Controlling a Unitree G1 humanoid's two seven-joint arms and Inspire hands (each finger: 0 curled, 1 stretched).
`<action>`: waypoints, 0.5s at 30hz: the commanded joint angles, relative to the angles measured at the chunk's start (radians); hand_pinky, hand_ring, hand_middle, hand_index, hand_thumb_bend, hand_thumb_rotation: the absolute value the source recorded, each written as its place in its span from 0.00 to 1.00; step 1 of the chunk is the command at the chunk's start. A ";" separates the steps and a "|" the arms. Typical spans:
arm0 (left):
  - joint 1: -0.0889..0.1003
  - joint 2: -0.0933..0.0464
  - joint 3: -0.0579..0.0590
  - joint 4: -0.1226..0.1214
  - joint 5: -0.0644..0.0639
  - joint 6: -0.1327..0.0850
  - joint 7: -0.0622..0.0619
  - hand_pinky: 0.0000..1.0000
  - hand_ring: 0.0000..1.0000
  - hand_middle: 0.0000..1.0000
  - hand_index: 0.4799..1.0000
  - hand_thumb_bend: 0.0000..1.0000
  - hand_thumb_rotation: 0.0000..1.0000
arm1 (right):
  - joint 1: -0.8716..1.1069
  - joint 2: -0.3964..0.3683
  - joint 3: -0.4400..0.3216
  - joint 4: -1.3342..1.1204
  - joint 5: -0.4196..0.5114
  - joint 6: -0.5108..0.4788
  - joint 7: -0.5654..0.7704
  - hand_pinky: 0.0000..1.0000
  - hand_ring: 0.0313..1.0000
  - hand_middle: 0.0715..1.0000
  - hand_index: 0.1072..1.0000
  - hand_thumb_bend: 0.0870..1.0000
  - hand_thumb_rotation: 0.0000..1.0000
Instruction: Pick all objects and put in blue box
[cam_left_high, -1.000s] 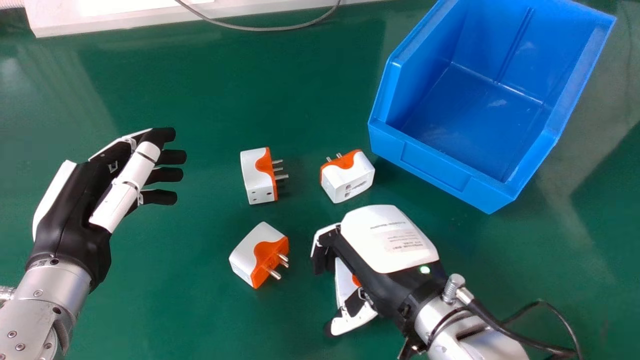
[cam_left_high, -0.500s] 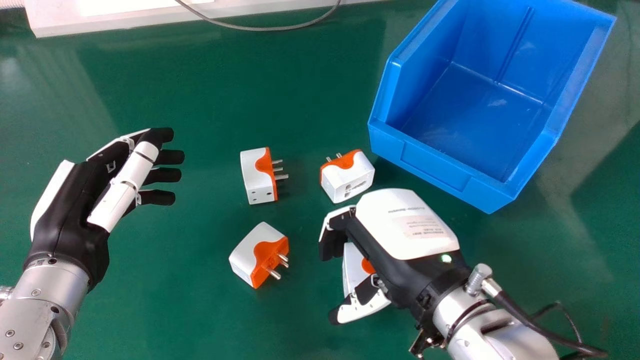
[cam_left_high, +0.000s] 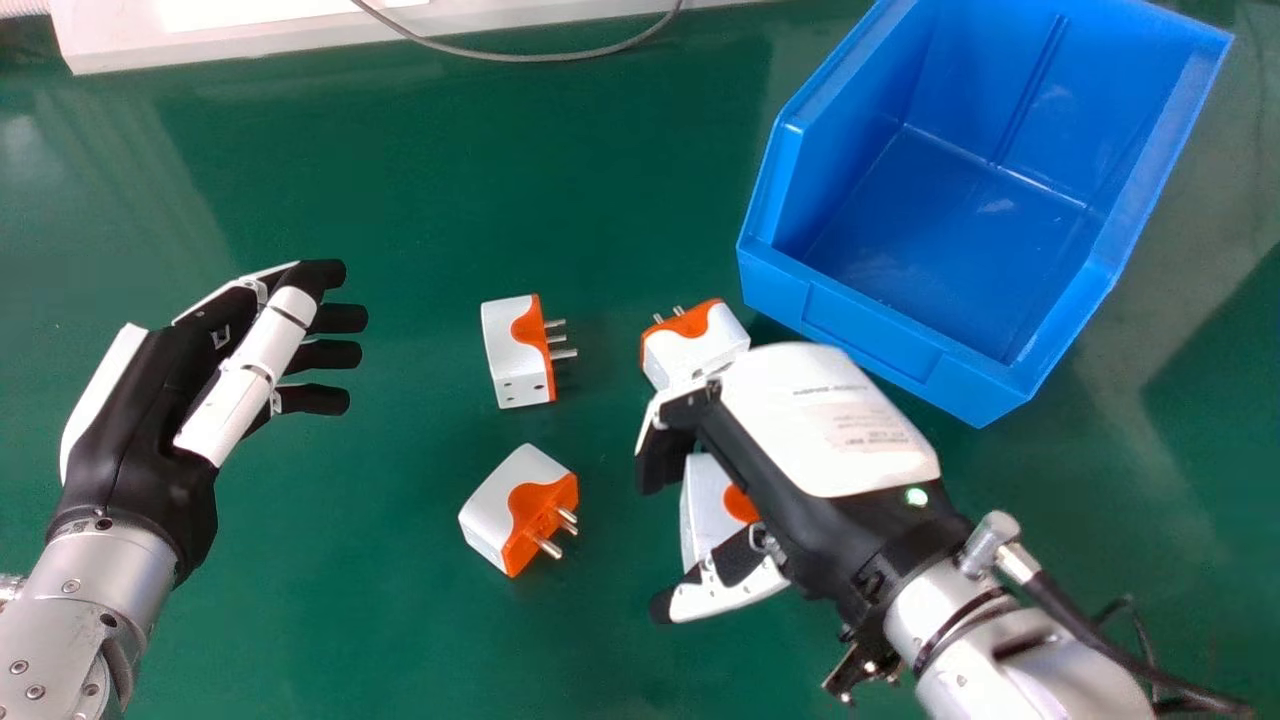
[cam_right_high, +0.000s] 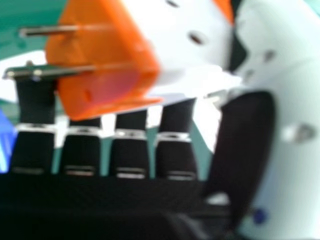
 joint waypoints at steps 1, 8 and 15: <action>-0.003 0.015 0.009 -0.033 -0.009 0.000 -0.006 0.62 0.71 0.73 0.56 0.37 0.73 | -0.015 0.005 -0.030 -0.053 0.033 -0.030 -0.007 0.34 0.43 0.50 0.43 0.45 0.00; -0.006 0.014 0.010 -0.031 -0.011 -0.001 -0.008 0.62 0.71 0.73 0.56 0.36 0.72 | -0.033 0.002 -0.089 -0.083 0.082 -0.066 -0.015 0.33 0.43 0.50 0.44 0.44 0.00; -0.015 0.018 0.009 -0.009 -0.008 -0.012 -0.011 0.62 0.71 0.72 0.56 0.36 0.72 | -0.071 -0.005 -0.134 -0.113 0.058 -0.056 0.002 0.33 0.43 0.50 0.45 0.44 0.00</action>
